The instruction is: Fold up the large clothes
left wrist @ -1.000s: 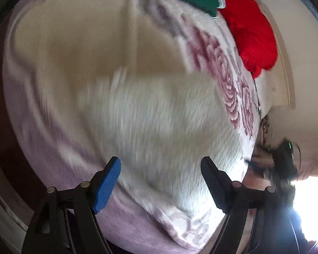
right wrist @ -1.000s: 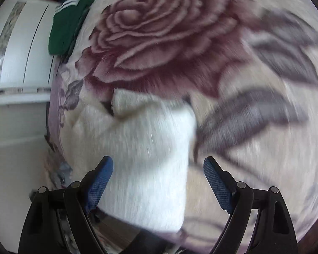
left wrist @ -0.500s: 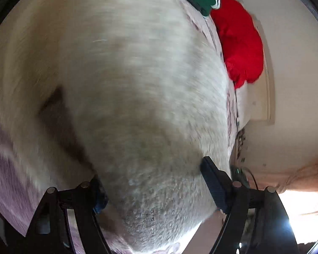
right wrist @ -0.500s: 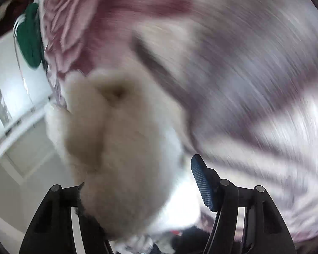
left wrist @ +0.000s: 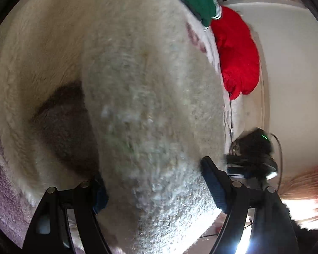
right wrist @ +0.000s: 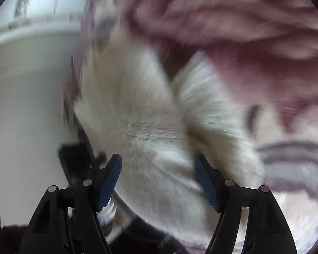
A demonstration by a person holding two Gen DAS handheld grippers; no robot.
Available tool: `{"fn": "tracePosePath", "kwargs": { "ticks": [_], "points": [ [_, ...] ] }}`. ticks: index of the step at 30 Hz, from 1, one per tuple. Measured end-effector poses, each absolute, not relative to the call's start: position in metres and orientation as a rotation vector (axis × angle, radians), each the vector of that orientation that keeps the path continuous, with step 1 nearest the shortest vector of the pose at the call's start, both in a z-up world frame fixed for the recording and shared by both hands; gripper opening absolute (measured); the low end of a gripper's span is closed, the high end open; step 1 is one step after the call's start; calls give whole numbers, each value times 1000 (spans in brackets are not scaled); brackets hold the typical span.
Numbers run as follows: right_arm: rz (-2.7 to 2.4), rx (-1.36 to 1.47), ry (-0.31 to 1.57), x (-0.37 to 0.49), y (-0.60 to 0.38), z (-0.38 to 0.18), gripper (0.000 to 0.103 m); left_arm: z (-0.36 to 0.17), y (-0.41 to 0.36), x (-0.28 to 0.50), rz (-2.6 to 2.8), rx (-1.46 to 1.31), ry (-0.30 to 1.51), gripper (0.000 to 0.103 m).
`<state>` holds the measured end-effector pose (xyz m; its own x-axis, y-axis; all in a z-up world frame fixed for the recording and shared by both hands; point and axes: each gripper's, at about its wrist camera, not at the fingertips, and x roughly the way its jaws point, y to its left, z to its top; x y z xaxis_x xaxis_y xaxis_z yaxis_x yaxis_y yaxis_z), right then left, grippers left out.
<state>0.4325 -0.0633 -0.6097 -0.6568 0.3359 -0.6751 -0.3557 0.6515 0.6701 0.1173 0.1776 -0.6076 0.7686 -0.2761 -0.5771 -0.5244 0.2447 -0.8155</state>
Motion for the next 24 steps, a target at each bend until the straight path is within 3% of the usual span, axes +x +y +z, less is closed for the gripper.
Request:
{"fn": "tracePosePath", "kwargs": {
  "ticks": [2, 3, 4, 6, 8, 15, 21, 24],
  "points": [
    [1040, -76, 2118, 424, -47, -636, 74, -598, 172, 118, 215, -1315, 710, 47],
    [1040, -66, 2115, 422, -43, -639, 69, -593, 170, 119, 221, -1308, 692, 45],
    [1036, -63, 2115, 423, -40, -639, 55, -589, 169, 119, 222, -1309, 682, 42],
    [988, 11, 2113, 430, -43, -628, 38, -581, 167, 119, 208, -1335, 646, 40],
    [975, 65, 2075, 439, -50, -604, 34, -575, 157, 124, 181, -1357, 616, 39],
    [843, 127, 1973, 483, -90, -572, 32, -573, 151, 189, 112, -1398, 595, 39],
    [670, 55, 1984, 505, -98, -637, 32, -626, 180, 228, 67, -1440, 732, 40],
    [700, 68, 1968, 506, -94, -643, 41, -613, 196, 223, 9, -1448, 781, 46]
  ]
}}
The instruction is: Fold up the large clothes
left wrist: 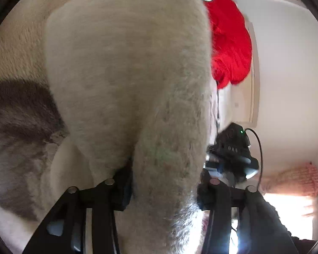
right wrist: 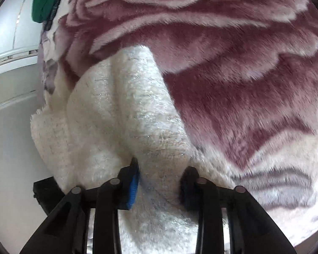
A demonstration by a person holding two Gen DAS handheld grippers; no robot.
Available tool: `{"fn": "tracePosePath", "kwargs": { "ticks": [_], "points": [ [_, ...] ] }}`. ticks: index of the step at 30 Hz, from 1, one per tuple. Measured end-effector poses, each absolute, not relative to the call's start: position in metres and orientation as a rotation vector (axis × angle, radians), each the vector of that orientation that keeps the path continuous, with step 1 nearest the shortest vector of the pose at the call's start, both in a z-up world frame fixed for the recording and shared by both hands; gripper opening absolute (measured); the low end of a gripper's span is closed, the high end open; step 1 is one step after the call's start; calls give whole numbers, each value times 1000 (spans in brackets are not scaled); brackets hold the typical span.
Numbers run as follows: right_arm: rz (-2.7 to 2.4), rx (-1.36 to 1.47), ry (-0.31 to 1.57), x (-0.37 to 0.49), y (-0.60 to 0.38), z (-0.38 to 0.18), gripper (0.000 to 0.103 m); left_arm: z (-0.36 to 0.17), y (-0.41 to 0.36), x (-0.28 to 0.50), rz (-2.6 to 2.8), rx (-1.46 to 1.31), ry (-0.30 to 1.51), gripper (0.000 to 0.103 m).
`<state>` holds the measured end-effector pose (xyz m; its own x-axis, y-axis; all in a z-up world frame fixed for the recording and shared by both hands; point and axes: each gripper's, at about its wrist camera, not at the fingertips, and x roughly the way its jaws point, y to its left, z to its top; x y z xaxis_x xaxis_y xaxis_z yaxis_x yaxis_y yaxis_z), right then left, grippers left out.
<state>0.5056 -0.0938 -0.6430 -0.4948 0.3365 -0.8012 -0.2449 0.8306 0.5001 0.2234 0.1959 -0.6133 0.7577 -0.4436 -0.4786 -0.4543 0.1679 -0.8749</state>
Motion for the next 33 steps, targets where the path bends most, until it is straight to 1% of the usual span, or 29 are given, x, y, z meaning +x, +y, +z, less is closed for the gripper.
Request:
{"fn": "tracePosePath", "kwargs": {
  "ticks": [1, 2, 3, 4, 5, 6, 7, 10, 12, 15, 16, 17, 18, 19, 20, 21, 23, 24, 27, 29, 33],
  "points": [
    [712, 85, 1965, 505, -97, -638, 51, -610, 200, 219, 3, -1455, 786, 50],
    [712, 91, 1960, 502, -95, -636, 56, -604, 204, 213, 6, -1460, 797, 56],
    [710, 110, 1941, 502, -104, -625, 60, -598, 208, 207, 10, -1460, 802, 59],
    [711, 146, 1911, 502, -117, -611, 62, -593, 211, 205, 19, -1451, 810, 62],
    [698, 167, 1882, 502, -130, -599, 65, -587, 216, 200, 33, -1441, 821, 63],
    [678, 189, 1856, 501, -143, -589, 76, -582, 222, 195, 51, -1434, 831, 64],
    [660, 218, 1829, 498, -156, -580, 84, -581, 228, 192, 76, -1428, 845, 73],
    [592, 322, 1781, 473, -206, -560, 86, -579, 246, 192, 160, -1454, 861, 74],
    [544, 397, 1782, 463, -229, -569, 86, -588, 262, 209, 196, -1451, 887, 74],
    [473, 583, 1798, 415, -251, -598, 86, -607, 266, 243, 206, -1447, 982, 74],
    [450, 661, 1803, 402, -260, -610, 86, -605, 270, 246, 219, -1427, 992, 72],
    [435, 707, 1799, 387, -245, -619, 86, -599, 273, 249, 210, -1409, 947, 64],
    [415, 783, 1791, 375, -248, -629, 86, -591, 273, 248, 172, -1402, 883, 54],
    [403, 839, 1785, 369, -247, -638, 86, -585, 274, 244, 125, -1412, 829, 16],
    [401, 907, 1776, 361, -245, -648, 86, -578, 274, 233, 62, -1450, 740, 10],
    [405, 974, 1765, 353, -244, -657, 86, -572, 274, 218, 8, -1498, 641, 10],
    [408, 1045, 1739, 346, -245, -666, 86, -570, 272, 191, -6, -1544, 552, 10],
    [412, 1063, 1735, 345, -244, -668, 86, -579, 272, 173, 28, -1566, 558, 10],
    [407, 1064, 1745, 349, -243, -676, 86, -622, 271, 115, 196, -1621, 663, 10],
    [408, 1025, 1753, 354, -242, -676, 86, -643, 263, 104, 252, -1671, 679, 10],
    [409, 933, 1771, 374, -233, -670, 86, -635, 262, 110, 248, -1652, 712, 15]
  ]
}}
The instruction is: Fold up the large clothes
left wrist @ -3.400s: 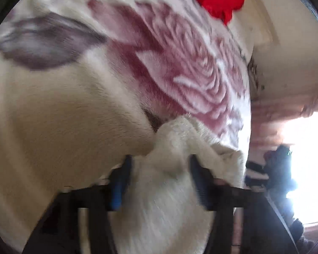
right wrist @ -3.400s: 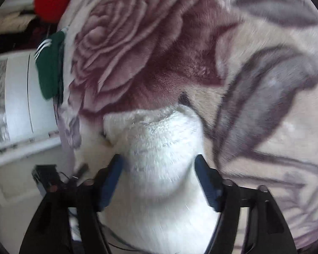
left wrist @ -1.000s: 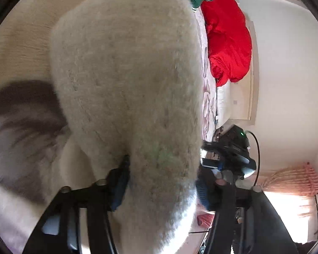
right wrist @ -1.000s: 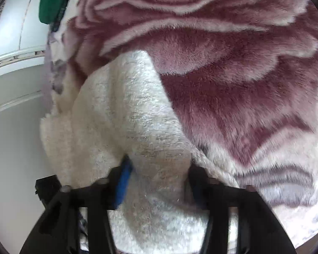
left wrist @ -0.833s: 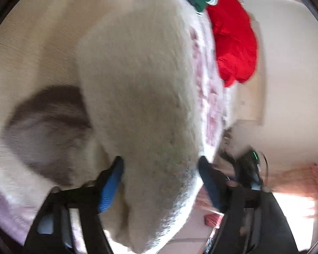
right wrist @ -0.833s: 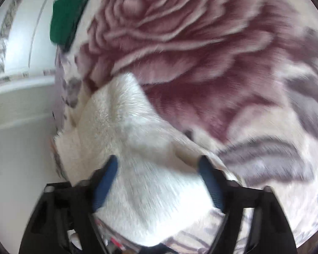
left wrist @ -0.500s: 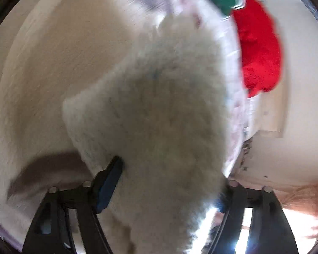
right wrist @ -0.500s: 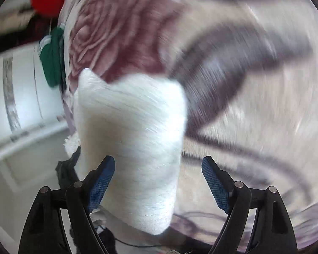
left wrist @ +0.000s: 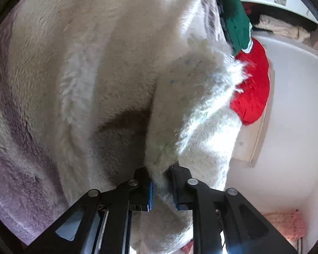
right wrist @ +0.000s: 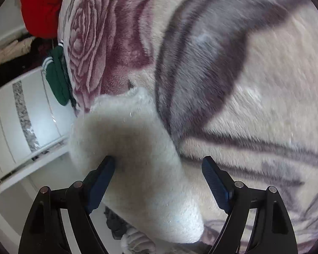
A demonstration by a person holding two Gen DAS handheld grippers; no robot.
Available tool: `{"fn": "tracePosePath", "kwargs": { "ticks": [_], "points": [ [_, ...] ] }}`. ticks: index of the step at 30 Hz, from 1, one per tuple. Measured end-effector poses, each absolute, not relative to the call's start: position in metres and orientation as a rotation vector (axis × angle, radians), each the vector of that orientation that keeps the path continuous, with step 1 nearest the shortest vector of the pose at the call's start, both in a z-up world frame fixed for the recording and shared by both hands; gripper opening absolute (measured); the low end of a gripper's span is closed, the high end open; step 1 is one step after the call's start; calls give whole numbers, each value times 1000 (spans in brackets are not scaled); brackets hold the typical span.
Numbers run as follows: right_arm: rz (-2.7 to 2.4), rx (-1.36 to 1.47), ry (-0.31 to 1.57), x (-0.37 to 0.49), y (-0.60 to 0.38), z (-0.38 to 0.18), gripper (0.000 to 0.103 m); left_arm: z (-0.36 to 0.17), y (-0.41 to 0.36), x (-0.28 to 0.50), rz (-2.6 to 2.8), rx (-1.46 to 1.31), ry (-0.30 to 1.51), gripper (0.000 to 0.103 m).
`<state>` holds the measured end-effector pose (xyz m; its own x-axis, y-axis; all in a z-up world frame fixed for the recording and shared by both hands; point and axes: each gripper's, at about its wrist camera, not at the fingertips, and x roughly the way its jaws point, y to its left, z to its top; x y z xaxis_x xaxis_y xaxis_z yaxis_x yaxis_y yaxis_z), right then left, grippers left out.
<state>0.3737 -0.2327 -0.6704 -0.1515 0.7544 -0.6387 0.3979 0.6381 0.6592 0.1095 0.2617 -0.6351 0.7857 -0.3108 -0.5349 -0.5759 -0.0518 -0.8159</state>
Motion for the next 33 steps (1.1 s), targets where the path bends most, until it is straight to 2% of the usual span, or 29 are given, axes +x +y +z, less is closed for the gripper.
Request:
{"fn": "tracePosePath", "kwargs": {
  "ticks": [1, 3, 5, 6, 10, 15, 17, 18, 19, 25, 27, 28, 31, 33],
  "points": [
    [406, 915, 1768, 378, -231, -666, 86, -630, 260, 110, 237, -1645, 739, 18],
    [396, 836, 1759, 386, -226, -657, 86, -622, 256, 111, 248, -1597, 837, 35],
    [379, 780, 1749, 389, -224, -647, 86, -601, 258, 109, 246, -1527, 893, 69],
    [388, 779, 1733, 388, -225, -639, 86, -586, 261, 109, 260, -1454, 935, 71],
    [426, 831, 1740, 377, -229, -626, 86, -535, 262, 116, 229, -1212, 1060, 71],
    [411, 920, 1740, 356, -233, -623, 85, -497, 274, 187, 113, -945, 1146, 71],
    [391, 923, 1707, 349, -231, -616, 77, -503, 269, 216, 61, -876, 1154, 71],
    [393, 917, 1699, 347, -225, -612, 63, -515, 267, 239, 49, -827, 1177, 71],
    [402, 917, 1697, 346, -217, -608, 55, -523, 265, 247, 31, -800, 1196, 71],
    [368, 875, 1671, 335, -178, -583, 53, -578, 231, 322, -173, -570, 1404, 70],
    [306, 775, 1670, 334, -167, -577, 53, -585, 221, 323, -252, -539, 1424, 41],
    [268, 720, 1676, 334, -160, -577, 53, -592, 219, 322, -285, -569, 1444, 32],
    [166, 605, 1711, 334, -144, -582, 53, -607, 220, 309, -340, -596, 1463, 29],
    [104, 429, 1745, 340, -126, -590, 53, -612, 223, 301, -354, -606, 1481, 29]
  ]
}}
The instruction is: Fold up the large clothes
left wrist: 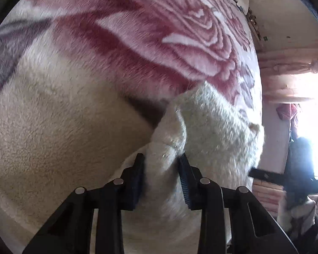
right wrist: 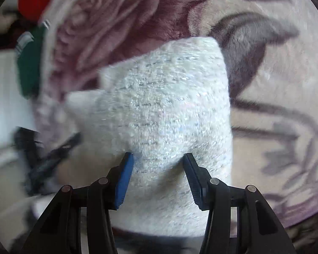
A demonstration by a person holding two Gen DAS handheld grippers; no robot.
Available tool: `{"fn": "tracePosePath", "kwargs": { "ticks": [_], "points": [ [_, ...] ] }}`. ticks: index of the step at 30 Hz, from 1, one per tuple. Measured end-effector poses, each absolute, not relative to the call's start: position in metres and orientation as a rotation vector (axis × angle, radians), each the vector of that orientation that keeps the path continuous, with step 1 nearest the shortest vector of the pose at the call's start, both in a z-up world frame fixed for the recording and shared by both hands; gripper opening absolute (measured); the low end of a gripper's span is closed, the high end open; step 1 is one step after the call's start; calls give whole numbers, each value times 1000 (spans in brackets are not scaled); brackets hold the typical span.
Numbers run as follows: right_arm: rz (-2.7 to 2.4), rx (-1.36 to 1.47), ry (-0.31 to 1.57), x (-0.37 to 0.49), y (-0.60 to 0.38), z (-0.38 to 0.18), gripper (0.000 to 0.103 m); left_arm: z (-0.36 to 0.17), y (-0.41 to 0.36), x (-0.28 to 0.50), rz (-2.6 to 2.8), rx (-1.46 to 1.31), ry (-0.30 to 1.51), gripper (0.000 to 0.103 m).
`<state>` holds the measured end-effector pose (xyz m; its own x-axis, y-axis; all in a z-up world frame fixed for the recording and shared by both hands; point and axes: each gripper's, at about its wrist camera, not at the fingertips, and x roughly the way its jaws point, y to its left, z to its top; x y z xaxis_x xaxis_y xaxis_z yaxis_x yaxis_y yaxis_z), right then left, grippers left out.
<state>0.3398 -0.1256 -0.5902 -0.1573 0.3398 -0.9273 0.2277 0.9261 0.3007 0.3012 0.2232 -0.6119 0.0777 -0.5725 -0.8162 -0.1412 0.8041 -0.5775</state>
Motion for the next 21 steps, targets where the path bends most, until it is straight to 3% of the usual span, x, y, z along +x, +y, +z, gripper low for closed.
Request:
{"fn": "tracePosePath", "kwargs": {
  "ticks": [4, 5, 6, 7, 8, 9, 14, 21],
  "points": [
    [28, 346, 1782, 352, -109, -610, 58, -606, 231, 300, -424, -686, 1510, 32],
    [42, 348, 1788, 353, -110, -607, 60, -601, 235, 304, -449, -702, 1510, 45],
    [91, 394, 1795, 355, -115, -601, 69, -595, 240, 306, -471, -713, 1502, 56],
    [141, 462, 1787, 356, -119, -597, 88, -591, 242, 304, -487, -720, 1487, 80],
    [208, 578, 1751, 351, -134, -589, 95, -588, 246, 305, -508, -732, 1464, 83],
    [214, 630, 1723, 347, -147, -586, 101, -590, 247, 307, -533, -757, 1452, 83],
    [258, 789, 1677, 318, -203, -610, 102, -621, 214, 307, -653, -780, 1523, 83],
    [594, 1314, 1617, 299, -202, -724, 103, -626, 196, 311, -653, -764, 1527, 84]
  ]
}}
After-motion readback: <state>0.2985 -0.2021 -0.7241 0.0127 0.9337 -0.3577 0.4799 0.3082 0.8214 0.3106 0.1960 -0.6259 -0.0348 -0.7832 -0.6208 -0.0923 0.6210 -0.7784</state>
